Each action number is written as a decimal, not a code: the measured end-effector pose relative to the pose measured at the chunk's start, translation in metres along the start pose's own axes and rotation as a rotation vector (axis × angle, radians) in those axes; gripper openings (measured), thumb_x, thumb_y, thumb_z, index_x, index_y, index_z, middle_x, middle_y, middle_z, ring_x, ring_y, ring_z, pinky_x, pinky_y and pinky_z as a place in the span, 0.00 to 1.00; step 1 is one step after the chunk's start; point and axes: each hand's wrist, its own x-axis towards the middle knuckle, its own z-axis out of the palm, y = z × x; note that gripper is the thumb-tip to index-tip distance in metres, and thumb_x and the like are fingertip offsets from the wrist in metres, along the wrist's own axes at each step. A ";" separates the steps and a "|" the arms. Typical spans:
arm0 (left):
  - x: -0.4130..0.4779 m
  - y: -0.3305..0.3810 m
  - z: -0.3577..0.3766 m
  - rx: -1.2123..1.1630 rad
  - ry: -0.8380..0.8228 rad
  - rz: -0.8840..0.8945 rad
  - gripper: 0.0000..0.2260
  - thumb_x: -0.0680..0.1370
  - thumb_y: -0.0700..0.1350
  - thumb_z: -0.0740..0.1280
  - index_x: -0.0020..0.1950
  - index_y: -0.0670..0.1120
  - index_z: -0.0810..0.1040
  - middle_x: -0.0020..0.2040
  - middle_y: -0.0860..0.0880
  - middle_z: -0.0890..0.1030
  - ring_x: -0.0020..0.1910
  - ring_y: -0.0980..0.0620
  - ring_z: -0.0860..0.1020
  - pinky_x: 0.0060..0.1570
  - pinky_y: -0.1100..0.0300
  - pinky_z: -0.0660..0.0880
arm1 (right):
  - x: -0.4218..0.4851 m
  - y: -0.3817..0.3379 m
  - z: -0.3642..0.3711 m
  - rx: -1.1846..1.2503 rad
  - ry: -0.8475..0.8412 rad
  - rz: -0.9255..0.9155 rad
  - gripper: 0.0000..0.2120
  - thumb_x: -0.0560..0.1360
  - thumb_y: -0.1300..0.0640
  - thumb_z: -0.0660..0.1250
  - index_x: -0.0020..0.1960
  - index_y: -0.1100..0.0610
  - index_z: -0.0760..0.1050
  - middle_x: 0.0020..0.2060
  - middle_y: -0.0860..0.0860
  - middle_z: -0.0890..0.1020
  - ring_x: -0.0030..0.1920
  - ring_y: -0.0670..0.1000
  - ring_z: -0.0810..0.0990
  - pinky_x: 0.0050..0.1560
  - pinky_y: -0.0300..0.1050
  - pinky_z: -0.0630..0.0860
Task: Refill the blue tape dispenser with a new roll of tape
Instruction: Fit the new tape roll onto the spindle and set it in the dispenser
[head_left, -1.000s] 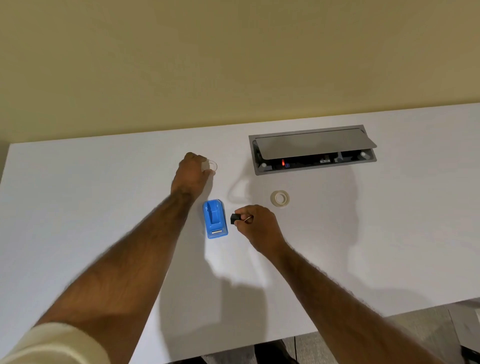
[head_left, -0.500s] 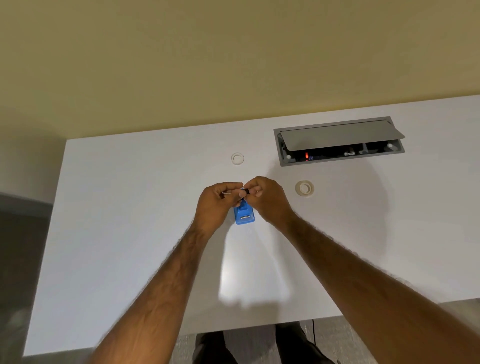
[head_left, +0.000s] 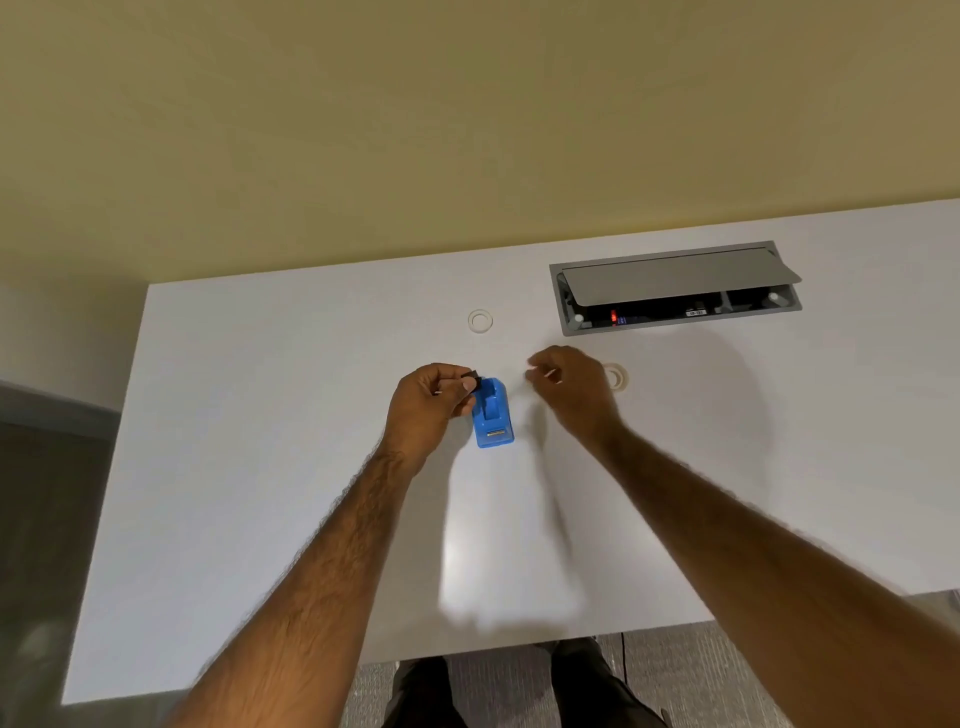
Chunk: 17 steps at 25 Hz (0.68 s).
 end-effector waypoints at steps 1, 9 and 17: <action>0.000 0.000 -0.001 -0.010 0.000 0.002 0.07 0.78 0.38 0.71 0.55 0.40 0.82 0.46 0.45 0.86 0.41 0.51 0.84 0.51 0.53 0.82 | 0.004 0.013 -0.010 -0.113 0.023 0.009 0.09 0.74 0.56 0.68 0.54 0.56 0.80 0.49 0.53 0.82 0.46 0.50 0.80 0.49 0.41 0.72; -0.003 0.001 -0.004 -0.029 -0.024 0.030 0.11 0.76 0.30 0.68 0.57 0.39 0.81 0.45 0.47 0.84 0.44 0.50 0.85 0.54 0.52 0.81 | 0.022 0.081 -0.044 -0.516 -0.149 0.287 0.28 0.73 0.63 0.65 0.72 0.50 0.66 0.65 0.59 0.69 0.65 0.62 0.67 0.58 0.60 0.75; -0.002 0.005 -0.001 -0.098 -0.020 0.008 0.09 0.77 0.32 0.69 0.56 0.39 0.81 0.43 0.48 0.85 0.48 0.46 0.85 0.57 0.51 0.81 | 0.021 0.088 -0.025 -0.478 -0.094 0.201 0.20 0.72 0.66 0.64 0.64 0.61 0.72 0.57 0.60 0.74 0.58 0.61 0.73 0.53 0.54 0.76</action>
